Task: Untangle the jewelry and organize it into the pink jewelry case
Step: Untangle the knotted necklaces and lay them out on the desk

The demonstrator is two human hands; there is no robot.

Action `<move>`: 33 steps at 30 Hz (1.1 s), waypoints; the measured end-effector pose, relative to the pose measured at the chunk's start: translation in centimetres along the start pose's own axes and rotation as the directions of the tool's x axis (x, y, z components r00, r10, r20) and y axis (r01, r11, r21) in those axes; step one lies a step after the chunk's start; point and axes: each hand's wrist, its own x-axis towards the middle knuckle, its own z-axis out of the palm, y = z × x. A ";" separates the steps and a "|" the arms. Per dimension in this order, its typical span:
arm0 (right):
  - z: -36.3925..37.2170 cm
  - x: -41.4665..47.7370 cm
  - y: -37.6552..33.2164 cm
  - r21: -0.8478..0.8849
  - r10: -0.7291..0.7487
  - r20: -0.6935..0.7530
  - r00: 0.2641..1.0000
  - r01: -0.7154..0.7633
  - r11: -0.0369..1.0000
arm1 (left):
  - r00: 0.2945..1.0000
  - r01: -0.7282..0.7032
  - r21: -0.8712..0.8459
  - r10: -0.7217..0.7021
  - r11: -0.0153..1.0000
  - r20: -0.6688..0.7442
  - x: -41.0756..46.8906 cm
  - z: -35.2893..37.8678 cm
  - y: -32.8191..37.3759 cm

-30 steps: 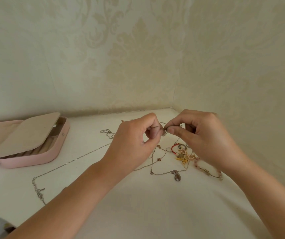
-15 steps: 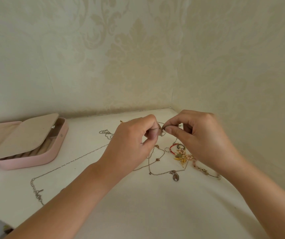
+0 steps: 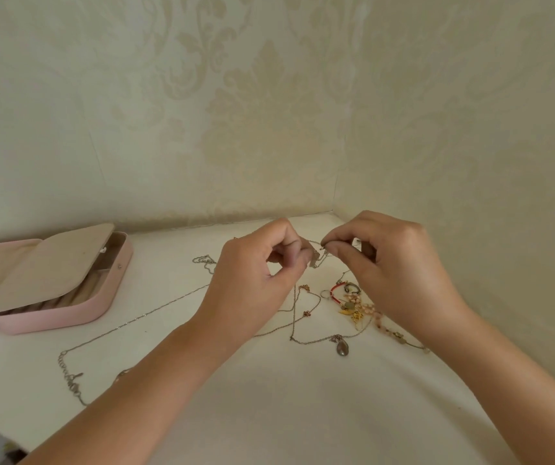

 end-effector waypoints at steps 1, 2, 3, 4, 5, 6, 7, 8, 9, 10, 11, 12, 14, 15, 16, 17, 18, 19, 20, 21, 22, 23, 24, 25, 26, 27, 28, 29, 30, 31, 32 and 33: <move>-0.3 0.1 -0.2 0.060 0.051 0.013 0.999 -0.052 0.997 | 0.999 0.047 -0.065 -0.047 0.997 0.007 0.1 -0.1 0.0; -0.5 0.1 -0.3 0.118 0.096 0.032 0.995 -0.099 0.988 | 0.996 0.089 -0.126 -0.088 0.988 0.019 0.2 -0.2 0.0; -0.7 0.2 -0.3 0.176 0.130 0.054 0.990 -0.137 0.975 | 0.992 0.126 -0.182 -0.122 0.975 0.033 0.4 -0.3 0.0; -0.8 0.3 -0.3 0.232 0.155 0.076 0.985 -0.169 0.958 | 0.987 0.158 -0.231 -0.151 0.960 0.048 0.5 -0.3 -0.1; -0.9 0.4 -0.2 0.280 0.175 0.095 0.980 -0.195 0.940 | 0.983 0.184 -0.269 -0.174 0.945 0.063 0.6 -0.4 0.0; -0.9 0.4 -0.1 0.321 0.191 0.109 0.975 -0.217 0.922 | 0.979 0.206 -0.295 -0.192 0.933 0.076 0.7 -0.4 0.0; -0.9 0.5 -0.1 0.352 0.204 0.120 0.971 -0.234 0.906 | 0.975 0.222 -0.315 -0.205 0.923 0.088 0.8 -0.5 0.0; -0.9 0.5 0.0 0.376 0.213 0.128 0.969 -0.246 0.893 | 0.972 0.234 -0.329 -0.214 0.915 0.096 0.9 -0.6 0.0; -1.0 0.5 0.0 0.393 0.218 0.134 0.967 -0.254 0.884 | 0.970 0.242 -0.338 -0.221 0.909 0.100 0.9 -0.6 0.0; -1.0 0.5 0.0 0.405 0.223 0.139 0.965 -0.261 0.876 | 0.969 0.248 -0.344 -0.226 0.906 0.102 1.0 -0.6 0.1; -1.0 0.5 0.0 0.417 0.226 0.143 0.964 -0.265 0.870 | 0.968 0.250 -0.349 -0.229 0.903 0.103 1.0 -0.7 0.1; -1.0 0.5 0.0 0.426 0.225 0.145 0.963 -0.266 0.864 | 0.968 0.251 -0.351 -0.228 0.902 0.106 1.0 -0.8 0.2; -1.1 0.4 0.0 0.442 0.221 0.149 0.964 -0.264 0.857 | 0.967 0.253 -0.355 -0.228 0.900 0.112 1.0 -0.8 0.3; -1.2 0.4 -0.1 0.449 0.221 0.153 0.963 -0.267 0.853 | 0.966 0.256 -0.363 -0.230 0.896 0.116 1.0 -0.9 0.3; -1.2 0.4 -0.1 0.456 0.223 0.159 0.962 -0.272 0.848 | 0.965 0.262 -0.377 -0.233 0.888 0.121 1.0 -0.9 0.4; -1.3 0.4 -0.2 0.463 0.227 0.166 0.960 -0.279 0.841 | 0.962 0.271 -0.394 -0.240 0.878 0.127 0.9 -1.0 0.4; -1.3 0.4 -0.2 0.470 0.228 0.175 0.958 -0.285 0.835 | 0.959 0.283 -0.409 -0.249 0.867 0.137 0.9 -1.0 0.5; -1.3 0.4 -0.2 0.475 0.229 0.187 0.955 -0.292 0.830 | 0.955 0.297 -0.416 -0.258 0.859 0.149 0.9 -1.0 0.5; -1.4 0.4 -0.1 0.479 0.227 0.205 0.952 -0.300 0.825 | 0.949 0.314 -0.403 -0.271 0.860 0.161 0.9 -1.0 0.6; -1.4 0.5 -0.1 0.482 0.228 0.227 0.947 -0.313 0.818 | 0.942 0.334 -0.363 -0.289 0.870 0.173 1.0 -1.1 0.5; -1.4 0.5 0.0 0.479 0.232 0.255 0.939 -0.331 0.813 | 0.932 0.355 -0.287 -0.311 0.890 0.188 1.1 -1.1 0.3; -1.3 0.6 0.2 0.465 0.243 0.288 0.926 -0.357 0.810 | 0.920 0.365 -0.165 -0.328 0.916 0.212 1.1 -1.2 -0.1; -1.2 0.7 0.4 0.436 0.254 0.321 0.913 -0.380 0.815 | 0.903 0.356 -0.004 -0.343 0.935 0.258 1.2 -1.4 -0.6; -0.9 0.7 0.7 0.398 0.262 0.351 0.899 -0.397 0.827 | 0.872 0.329 0.165 -0.366 0.930 0.325 1.1 -1.5 -1.1; -0.6 0.7 1.0 0.355 0.262 0.382 0.886 -0.402 0.844 | 0.828 0.297 0.291 -0.397 0.910 0.397 1.1 -1.6 -1.5; -0.2 0.6 1.1 0.318 0.254 0.415 0.874 -0.401 0.859 | 0.784 0.277 0.351 -0.421 0.895 0.456 1.0 -1.7 -1.7; 0.1 0.5 1.3 0.288 0.243 0.453 0.858 -0.399 0.871 | 0.753 0.274 0.362 -0.433 0.891 0.496 0.9 -1.7 -1.7; 0.4 0.4 1.5 0.273 0.228 0.494 0.839 -0.399 0.876 | 0.736 0.277 0.360 -0.438 0.891 0.517 0.9 -1.7 -1.7; 0.7 0.3 1.6 0.261 0.213 0.529 0.821 -0.396 0.880 | 0.729 0.281 0.363 -0.443 0.889 0.521 0.9 -1.7 -1.6; 0.9 0.2 1.7 0.254 0.198 0.562 0.803 -0.396 0.883 | 0.731 0.285 0.373 -0.452 0.883 0.511 1.0 -1.8 -1.6; 1.0 0.1 1.8 0.250 0.181 0.592 0.786 -0.392 0.885 | 0.737 0.295 0.383 -0.463 0.876 0.492 1.2 -1.9 -1.7; 1.1 0.0 1.9 0.247 0.164 0.616 0.770 -0.387 0.888 | 0.744 0.310 0.382 -0.473 0.870 0.473 1.3 -2.0 -1.7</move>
